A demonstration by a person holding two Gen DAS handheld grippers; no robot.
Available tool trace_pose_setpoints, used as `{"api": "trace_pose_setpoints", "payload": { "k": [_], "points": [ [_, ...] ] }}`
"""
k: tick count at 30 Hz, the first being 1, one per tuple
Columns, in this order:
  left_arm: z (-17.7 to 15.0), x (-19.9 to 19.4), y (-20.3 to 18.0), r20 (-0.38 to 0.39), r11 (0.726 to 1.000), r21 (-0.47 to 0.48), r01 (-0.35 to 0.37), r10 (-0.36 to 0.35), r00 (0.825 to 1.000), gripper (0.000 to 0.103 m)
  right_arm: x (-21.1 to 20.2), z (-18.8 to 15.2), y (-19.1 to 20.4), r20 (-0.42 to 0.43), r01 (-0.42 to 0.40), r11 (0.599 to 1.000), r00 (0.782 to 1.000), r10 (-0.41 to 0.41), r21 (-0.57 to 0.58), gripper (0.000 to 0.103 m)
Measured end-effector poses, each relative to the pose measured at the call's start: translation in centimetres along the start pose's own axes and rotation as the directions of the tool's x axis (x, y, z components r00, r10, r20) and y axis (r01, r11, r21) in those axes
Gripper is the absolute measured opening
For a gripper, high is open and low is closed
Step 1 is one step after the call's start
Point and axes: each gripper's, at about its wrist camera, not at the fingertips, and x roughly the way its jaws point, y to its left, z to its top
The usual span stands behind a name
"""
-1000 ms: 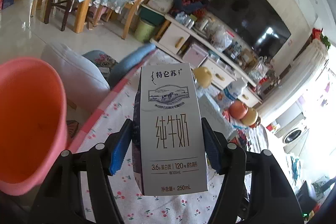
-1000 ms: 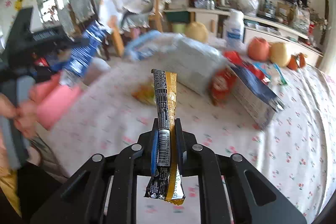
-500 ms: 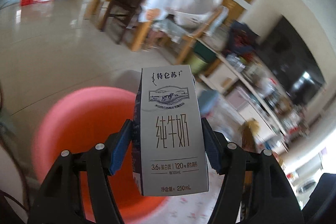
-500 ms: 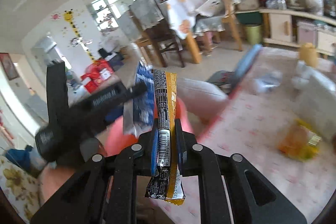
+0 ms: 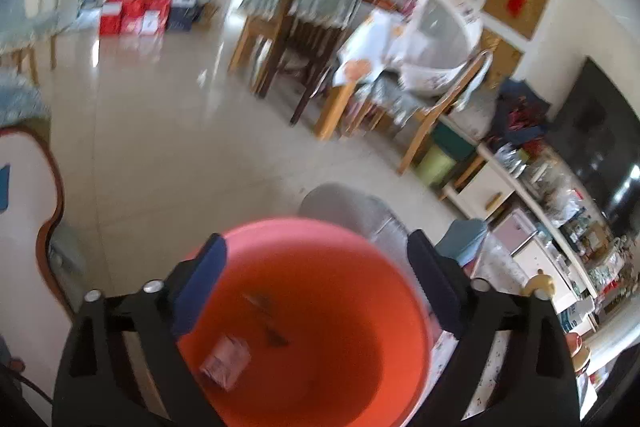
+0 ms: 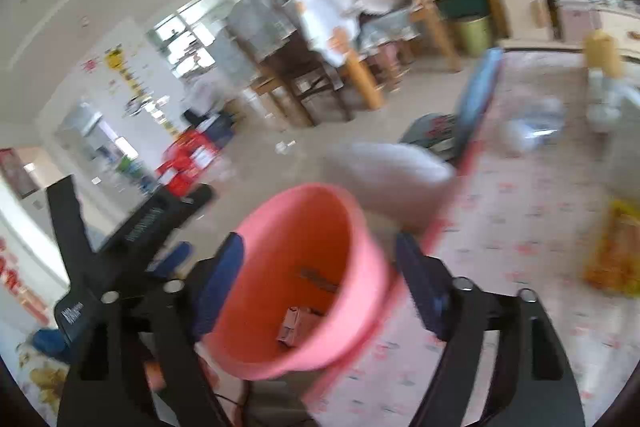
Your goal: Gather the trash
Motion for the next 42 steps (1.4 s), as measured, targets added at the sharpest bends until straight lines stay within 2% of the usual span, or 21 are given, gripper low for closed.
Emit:
{"api": "trace_pose_setpoints", "payload": {
  "k": [4,8,13,16,19,27,34,42],
  "points": [
    [-0.3,-1.8,-2.4,0.100,0.991,0.089,0.097,-0.105,0.989,0.094,-3.3,-1.0,-1.8,0.047,0.082,0.996,0.996,-0.080,-0.032,0.086],
    [-1.5,-2.3,-5.6,0.062,0.970,0.180,0.163,-0.177,0.982,0.094,-6.2,-2.7,-3.5,0.086,0.159,0.983,0.985,-0.151,-0.092,0.091],
    [-2.8,-2.2,-8.8,-0.008,0.938,0.298,0.178,-0.184,0.983,0.094,-8.5,-4.9,-4.6,0.110,0.226,0.955,0.972,-0.208,-0.189,0.097],
    [-4.1,-2.6,-10.7,-0.038,0.904,0.377,0.202,-0.203,0.978,0.094,-9.5,-6.2,-5.1,0.101,0.251,0.941,0.967,-0.233,-0.226,0.098],
    [-5.3,-3.2,-11.8,-0.040,0.879,0.415,0.235,-0.241,0.970,0.094,-10.6,-7.1,-5.5,0.098,0.267,0.935,0.963,-0.251,-0.234,0.098],
    [-7.6,-3.6,-14.2,-0.041,0.833,0.491,0.256,-0.271,0.962,0.094,-12.3,-8.4,-7.7,0.065,0.267,0.945,0.964,-0.259,-0.189,0.098],
    [-9.5,-4.0,-16.4,-0.066,0.785,0.554,0.276,-0.289,0.955,0.094,-14.5,-8.6,-9.1,0.092,0.288,0.939,0.957,-0.275,-0.189,0.098],
    [-11.6,-4.1,-18.5,-0.118,0.751,0.586,0.306,-0.294,0.948,0.094,-17.0,-8.5,-11.3,0.112,0.313,0.939,0.948,-0.299,-0.145,0.098]
  ]
}}
